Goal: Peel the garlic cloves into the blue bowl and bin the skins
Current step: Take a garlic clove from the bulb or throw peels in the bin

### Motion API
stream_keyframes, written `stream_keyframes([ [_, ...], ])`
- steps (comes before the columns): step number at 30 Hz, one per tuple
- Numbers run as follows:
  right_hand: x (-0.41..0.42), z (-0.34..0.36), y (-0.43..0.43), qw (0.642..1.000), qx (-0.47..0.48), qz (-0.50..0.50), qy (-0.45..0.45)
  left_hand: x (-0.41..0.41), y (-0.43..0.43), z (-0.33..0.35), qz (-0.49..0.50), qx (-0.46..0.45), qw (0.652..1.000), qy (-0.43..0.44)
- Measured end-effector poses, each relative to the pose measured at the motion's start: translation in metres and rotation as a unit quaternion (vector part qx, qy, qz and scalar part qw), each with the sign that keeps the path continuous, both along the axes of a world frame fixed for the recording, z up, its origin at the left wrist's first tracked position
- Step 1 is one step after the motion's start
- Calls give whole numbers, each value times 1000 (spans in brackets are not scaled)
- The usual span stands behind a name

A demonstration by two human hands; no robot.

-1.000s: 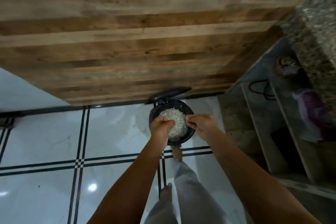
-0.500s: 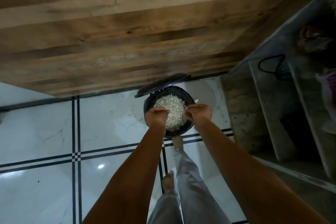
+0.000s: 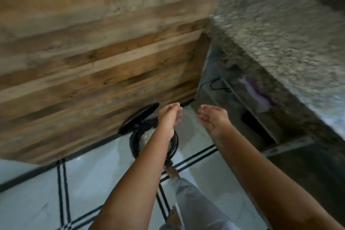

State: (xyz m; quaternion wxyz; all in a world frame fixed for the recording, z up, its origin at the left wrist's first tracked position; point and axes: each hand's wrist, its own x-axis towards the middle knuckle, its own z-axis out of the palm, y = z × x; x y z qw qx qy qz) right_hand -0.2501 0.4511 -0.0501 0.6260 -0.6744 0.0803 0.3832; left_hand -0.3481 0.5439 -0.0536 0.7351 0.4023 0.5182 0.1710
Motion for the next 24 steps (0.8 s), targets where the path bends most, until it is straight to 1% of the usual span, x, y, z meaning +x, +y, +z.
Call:
stream_keyframes([
  [3, 22, 40, -71, 996, 40, -79, -27, 41, -55, 35, -82, 18, 995, -45],
  [6, 46, 72, -149, 981, 70, -171, -59, 88, -122, 68, -188, 38, 978, -82],
  [10, 74, 97, -258, 956, 85, -262, -101, 144, -222, 99, -307, 43, 942, -130],
  [15, 98, 113, -390, 909, 84, -389, -129, 195, -356, 116, -431, 36, 890, -149],
  [18, 112, 113, -462, 890, 78, -428, -138, 223, -431, 119, -481, 27, 863, -150],
  [21, 133, 110, -525, 880, 60, -452, -135, 250, -501, 116, -518, 13, 842, -151],
  [24, 151, 104, -576, 872, 34, -473, -123, 271, -552, 111, -535, 5, 834, -135],
])
